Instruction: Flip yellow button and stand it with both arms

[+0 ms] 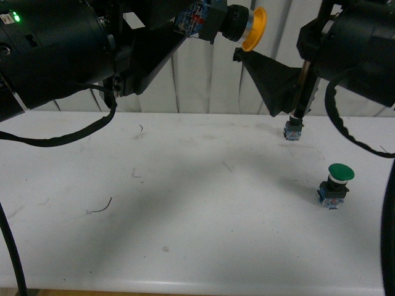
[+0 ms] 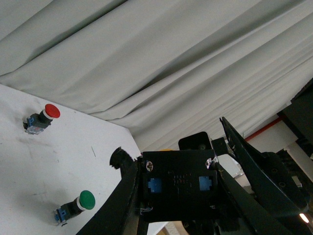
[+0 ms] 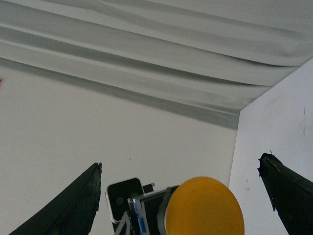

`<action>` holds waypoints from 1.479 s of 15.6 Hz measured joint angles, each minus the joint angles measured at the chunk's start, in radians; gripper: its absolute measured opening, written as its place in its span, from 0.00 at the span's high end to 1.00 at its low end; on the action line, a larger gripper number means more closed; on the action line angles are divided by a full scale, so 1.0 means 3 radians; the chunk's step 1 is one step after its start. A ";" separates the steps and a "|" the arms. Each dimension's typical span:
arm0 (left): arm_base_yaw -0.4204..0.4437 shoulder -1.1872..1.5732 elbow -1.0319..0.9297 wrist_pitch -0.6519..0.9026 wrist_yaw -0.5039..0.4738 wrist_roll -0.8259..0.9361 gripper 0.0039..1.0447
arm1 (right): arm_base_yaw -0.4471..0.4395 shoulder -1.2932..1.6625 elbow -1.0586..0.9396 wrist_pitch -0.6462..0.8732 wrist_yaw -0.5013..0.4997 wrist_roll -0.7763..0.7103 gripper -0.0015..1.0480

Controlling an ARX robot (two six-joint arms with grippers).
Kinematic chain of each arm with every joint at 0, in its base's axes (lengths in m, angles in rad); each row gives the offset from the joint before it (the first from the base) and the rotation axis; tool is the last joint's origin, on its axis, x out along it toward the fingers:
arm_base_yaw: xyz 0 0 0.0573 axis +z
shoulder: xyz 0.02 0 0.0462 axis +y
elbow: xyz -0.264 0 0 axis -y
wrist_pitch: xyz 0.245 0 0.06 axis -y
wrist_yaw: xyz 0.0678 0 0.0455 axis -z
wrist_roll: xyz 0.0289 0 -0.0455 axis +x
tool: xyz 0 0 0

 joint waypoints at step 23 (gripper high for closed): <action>0.0014 -0.0019 -0.0084 -0.0004 0.0037 -0.0146 0.56 | 0.0153 0.0177 0.0136 0.0014 0.0060 0.0047 0.68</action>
